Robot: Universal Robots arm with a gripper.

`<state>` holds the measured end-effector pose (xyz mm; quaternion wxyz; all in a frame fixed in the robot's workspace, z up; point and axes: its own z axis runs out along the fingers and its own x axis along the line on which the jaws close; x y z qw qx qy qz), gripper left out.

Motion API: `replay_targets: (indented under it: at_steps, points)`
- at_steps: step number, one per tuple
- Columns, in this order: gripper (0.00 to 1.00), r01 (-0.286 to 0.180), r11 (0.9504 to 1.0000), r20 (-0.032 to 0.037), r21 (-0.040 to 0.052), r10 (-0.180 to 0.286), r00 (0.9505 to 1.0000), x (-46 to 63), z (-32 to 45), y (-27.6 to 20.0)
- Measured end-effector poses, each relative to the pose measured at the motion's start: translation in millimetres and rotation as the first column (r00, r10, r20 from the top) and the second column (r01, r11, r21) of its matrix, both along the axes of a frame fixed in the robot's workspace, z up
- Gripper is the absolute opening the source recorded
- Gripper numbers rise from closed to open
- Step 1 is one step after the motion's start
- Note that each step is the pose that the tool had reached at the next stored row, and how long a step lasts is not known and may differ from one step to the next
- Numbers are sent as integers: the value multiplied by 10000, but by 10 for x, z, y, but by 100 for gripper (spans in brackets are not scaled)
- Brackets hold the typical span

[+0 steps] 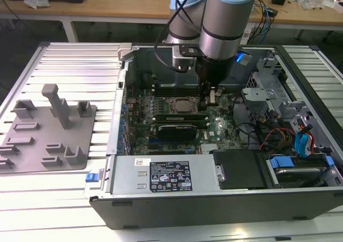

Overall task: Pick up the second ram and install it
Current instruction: 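Press down the second ram until it locks into place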

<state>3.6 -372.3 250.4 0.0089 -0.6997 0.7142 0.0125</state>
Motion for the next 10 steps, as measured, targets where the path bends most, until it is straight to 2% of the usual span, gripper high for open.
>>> replay_targets:
  at_steps: [1, 3, 7, 10]
  points:
    - [8, -1, 10000, 30, 0, 1, 10000, -117, 0, 1]
    - [8, -2, 10000, 45, 1, 2, 10000, -196, -1, 1]
    - [8, 0, 10000, 79, 1, 0, 10000, -479, -3, 0]
    - [8, 1, 10000, 84, 1, -1, 10000, -584, -8, 1]
